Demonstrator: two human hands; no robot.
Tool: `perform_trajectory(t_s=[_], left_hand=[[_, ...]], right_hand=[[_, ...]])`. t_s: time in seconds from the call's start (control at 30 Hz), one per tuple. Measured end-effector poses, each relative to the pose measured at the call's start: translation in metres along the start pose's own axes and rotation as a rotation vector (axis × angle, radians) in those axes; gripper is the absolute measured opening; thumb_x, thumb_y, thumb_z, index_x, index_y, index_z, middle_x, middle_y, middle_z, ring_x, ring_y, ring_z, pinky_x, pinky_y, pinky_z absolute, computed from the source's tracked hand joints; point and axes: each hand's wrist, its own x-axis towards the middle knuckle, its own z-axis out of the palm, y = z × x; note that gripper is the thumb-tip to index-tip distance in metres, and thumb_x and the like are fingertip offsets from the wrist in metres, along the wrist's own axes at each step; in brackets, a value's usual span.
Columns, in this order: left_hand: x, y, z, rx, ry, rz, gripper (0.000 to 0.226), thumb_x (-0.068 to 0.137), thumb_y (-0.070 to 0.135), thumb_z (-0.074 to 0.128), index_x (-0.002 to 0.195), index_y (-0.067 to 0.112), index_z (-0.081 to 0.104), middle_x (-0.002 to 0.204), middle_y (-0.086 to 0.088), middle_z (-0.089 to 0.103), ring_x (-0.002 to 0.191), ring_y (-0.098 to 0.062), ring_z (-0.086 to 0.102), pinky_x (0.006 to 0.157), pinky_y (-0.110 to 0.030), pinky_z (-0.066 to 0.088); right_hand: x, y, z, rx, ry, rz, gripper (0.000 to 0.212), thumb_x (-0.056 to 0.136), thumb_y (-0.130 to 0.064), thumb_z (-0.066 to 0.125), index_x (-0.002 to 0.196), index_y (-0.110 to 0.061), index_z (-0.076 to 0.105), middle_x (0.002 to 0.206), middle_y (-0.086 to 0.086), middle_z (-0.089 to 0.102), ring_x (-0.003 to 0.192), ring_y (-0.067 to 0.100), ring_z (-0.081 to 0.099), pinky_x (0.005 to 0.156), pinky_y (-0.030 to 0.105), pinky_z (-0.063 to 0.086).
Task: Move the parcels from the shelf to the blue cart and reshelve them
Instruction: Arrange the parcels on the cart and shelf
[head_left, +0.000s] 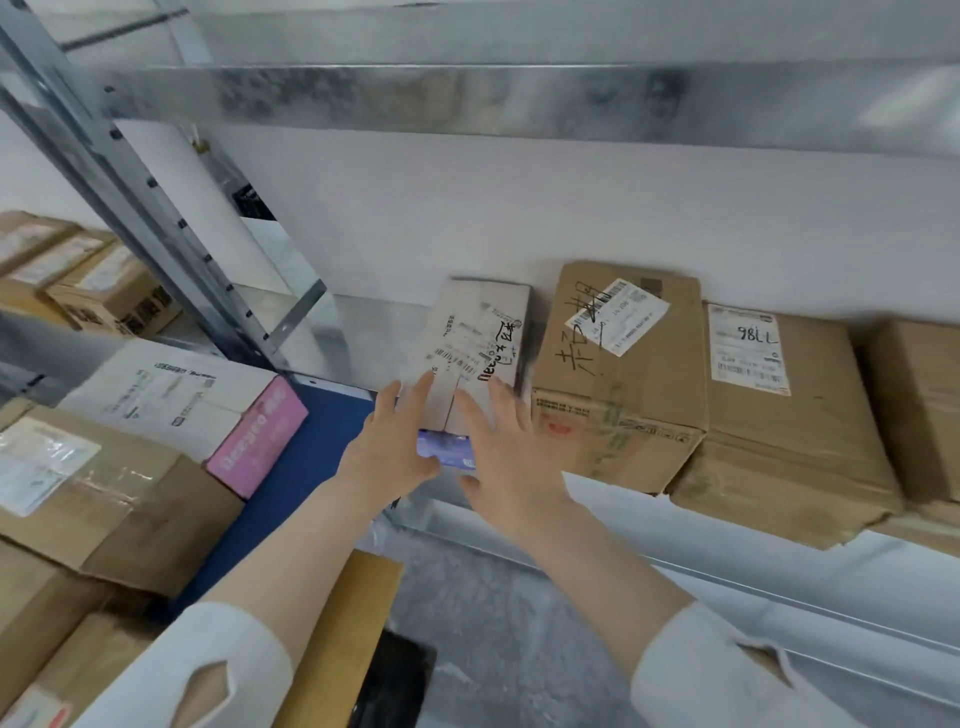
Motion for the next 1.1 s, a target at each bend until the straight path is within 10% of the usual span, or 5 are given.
perform_trajectory(t_s=[0.13,0.43,0.87,1.1], left_hand=[[0.016,-0.007,0.008,-0.02,-0.013,0.017,0.091,0.079,0.02,0.062,0.15,0.04,0.009,0.153,-0.005,0.012,0.113,-0.035,0.052,0.086,-0.05,0.051],[0.026,-0.012,0.019,-0.149,-0.016,0.032,0.092,0.081,0.017,0.062,0.149,0.042,0.005,0.12,-0.003,0.035,0.079,-0.021,0.053,0.067,-0.03,0.046],[-0.046,0.014,-0.039,-0.064,0.111,-0.054,0.086,0.084,0.025,0.057,0.149,0.041,0.002,0.132,-0.008,0.032,0.085,-0.033,0.055,0.068,-0.037,0.049],[-0.119,0.024,-0.093,-0.071,0.28,-0.177,0.087,0.083,0.014,0.056,0.149,0.036,0.003,0.128,-0.014,0.033,0.088,-0.036,0.049,0.059,-0.039,0.038]], right_hand=[[0.013,0.008,0.017,-0.016,-0.051,0.114,0.093,0.083,-0.027,0.069,0.15,-0.029,0.005,0.157,0.016,-0.007,0.145,0.031,0.001,0.113,0.04,0.02],[0.039,0.024,0.034,0.13,-0.083,0.187,0.101,0.077,-0.018,0.071,0.147,-0.042,0.002,0.15,0.011,-0.034,0.118,0.041,0.052,0.088,0.039,0.048],[0.01,-0.009,-0.017,0.167,0.006,-0.047,0.087,0.083,-0.021,0.068,0.15,-0.033,0.012,0.158,0.007,-0.012,0.127,0.028,0.048,0.074,0.025,0.043],[0.009,-0.049,-0.063,0.274,-0.03,-0.256,0.093,0.069,-0.009,0.078,0.146,-0.033,0.03,0.16,0.003,0.006,0.128,0.036,0.044,0.084,0.042,0.047]])
